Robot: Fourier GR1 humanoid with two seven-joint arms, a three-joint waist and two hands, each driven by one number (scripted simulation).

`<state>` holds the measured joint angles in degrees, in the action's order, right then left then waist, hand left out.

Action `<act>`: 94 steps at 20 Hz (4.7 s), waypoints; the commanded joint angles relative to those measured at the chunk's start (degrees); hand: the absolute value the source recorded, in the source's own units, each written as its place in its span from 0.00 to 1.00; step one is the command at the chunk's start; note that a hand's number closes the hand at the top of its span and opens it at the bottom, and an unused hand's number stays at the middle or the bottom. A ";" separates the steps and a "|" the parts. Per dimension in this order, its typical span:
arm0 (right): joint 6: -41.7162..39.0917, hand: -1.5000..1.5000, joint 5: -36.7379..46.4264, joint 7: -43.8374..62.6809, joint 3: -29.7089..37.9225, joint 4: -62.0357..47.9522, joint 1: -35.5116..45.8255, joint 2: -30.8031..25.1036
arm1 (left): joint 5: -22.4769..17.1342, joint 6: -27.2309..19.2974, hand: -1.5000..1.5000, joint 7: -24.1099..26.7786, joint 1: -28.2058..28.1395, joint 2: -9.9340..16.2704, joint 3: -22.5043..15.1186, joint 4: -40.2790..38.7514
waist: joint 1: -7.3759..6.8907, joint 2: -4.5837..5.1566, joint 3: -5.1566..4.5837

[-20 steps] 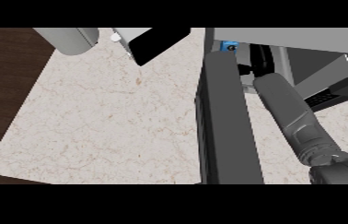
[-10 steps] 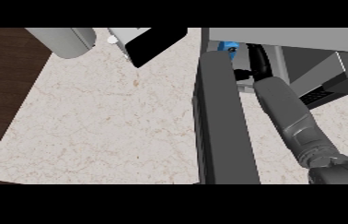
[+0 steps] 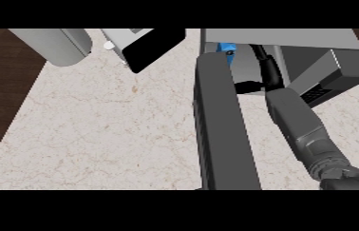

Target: Pick up the milk, place it into the microwave and close the microwave

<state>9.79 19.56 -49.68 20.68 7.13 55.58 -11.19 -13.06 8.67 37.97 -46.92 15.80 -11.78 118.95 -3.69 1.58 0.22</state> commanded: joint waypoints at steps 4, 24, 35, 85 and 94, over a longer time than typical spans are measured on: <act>-6.04 0.00 -1.06 -4.61 -0.15 0.98 -5.82 1.90 | 5.67 -2.87 0.00 -3.97 3.91 -2.67 -5.11 -0.95 | 2.43 -1.08 -0.13; -24.61 0.00 -5.89 -8.45 -4.97 23.13 -32.08 0.20 | 16.06 -5.98 1.00 -25.64 25.73 -8.27 -15.22 -7.20 | 6.19 -2.20 -0.34; -26.49 0.00 -11.62 1.34 -6.68 51.96 -51.30 -2.09 | 23.49 -5.98 1.00 -32.77 46.39 -15.19 -16.20 -26.53 | 5.73 -1.81 -0.33; -42.65 0.00 -40.44 19.98 -8.02 83.11 -51.47 -19.79 | -24.71 -43.57 1.00 -16.09 93.67 -15.80 -32.00 -67.99 | 20.15 2.28 -0.63; -43.19 0.00 -42.61 22.39 -6.40 82.42 -48.82 -22.87 | -29.87 -41.86 1.00 -11.99 99.20 -15.80 -27.89 -73.03 | 21.14 3.62 -0.62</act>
<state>-32.62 -22.07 -27.85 13.71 90.08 5.37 -32.92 -41.08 -33.65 23.92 47.84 -0.04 -43.12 48.30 17.31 4.65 -0.38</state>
